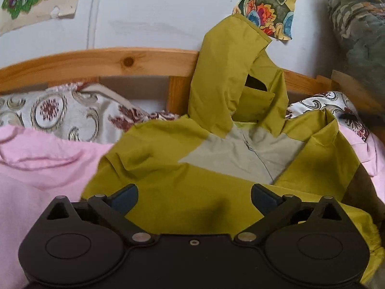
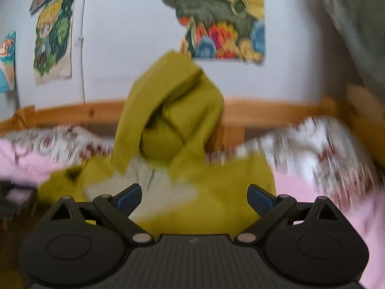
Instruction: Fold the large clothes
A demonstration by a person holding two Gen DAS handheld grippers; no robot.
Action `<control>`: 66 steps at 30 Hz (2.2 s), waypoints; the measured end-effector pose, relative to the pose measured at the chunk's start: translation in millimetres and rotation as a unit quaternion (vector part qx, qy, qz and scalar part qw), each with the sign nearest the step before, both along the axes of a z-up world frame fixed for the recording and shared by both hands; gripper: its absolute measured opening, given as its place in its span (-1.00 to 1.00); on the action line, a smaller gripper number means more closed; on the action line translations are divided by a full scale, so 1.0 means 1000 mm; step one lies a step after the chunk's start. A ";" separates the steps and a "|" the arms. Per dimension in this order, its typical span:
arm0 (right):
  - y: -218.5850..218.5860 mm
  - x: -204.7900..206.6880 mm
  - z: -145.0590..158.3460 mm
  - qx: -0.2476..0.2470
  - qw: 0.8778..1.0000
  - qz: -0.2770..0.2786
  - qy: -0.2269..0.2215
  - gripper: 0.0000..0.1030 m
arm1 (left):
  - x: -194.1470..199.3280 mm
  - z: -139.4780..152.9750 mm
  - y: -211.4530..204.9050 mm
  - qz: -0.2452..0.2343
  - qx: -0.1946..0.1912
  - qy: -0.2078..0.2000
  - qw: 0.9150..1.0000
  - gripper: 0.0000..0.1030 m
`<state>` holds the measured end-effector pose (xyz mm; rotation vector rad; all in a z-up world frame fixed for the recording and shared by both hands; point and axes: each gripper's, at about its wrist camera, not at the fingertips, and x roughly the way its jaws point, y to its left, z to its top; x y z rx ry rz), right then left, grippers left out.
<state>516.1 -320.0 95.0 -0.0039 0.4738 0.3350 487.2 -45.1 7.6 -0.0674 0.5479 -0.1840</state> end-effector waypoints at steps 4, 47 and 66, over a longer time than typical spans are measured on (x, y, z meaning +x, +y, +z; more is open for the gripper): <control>0.021 0.070 0.031 -0.020 0.999 -0.001 -0.028 0.84 | -0.003 -0.005 0.001 0.006 -0.024 0.013 1.000 0.95; 0.055 -0.033 0.095 -0.019 0.988 0.130 -0.081 -0.98 | -0.076 0.035 0.008 0.015 -0.037 -0.032 0.999 0.98; -0.025 -0.175 -0.013 0.112 0.984 0.098 0.093 0.18 | -0.063 0.009 0.022 -0.062 -0.248 0.052 0.965 0.98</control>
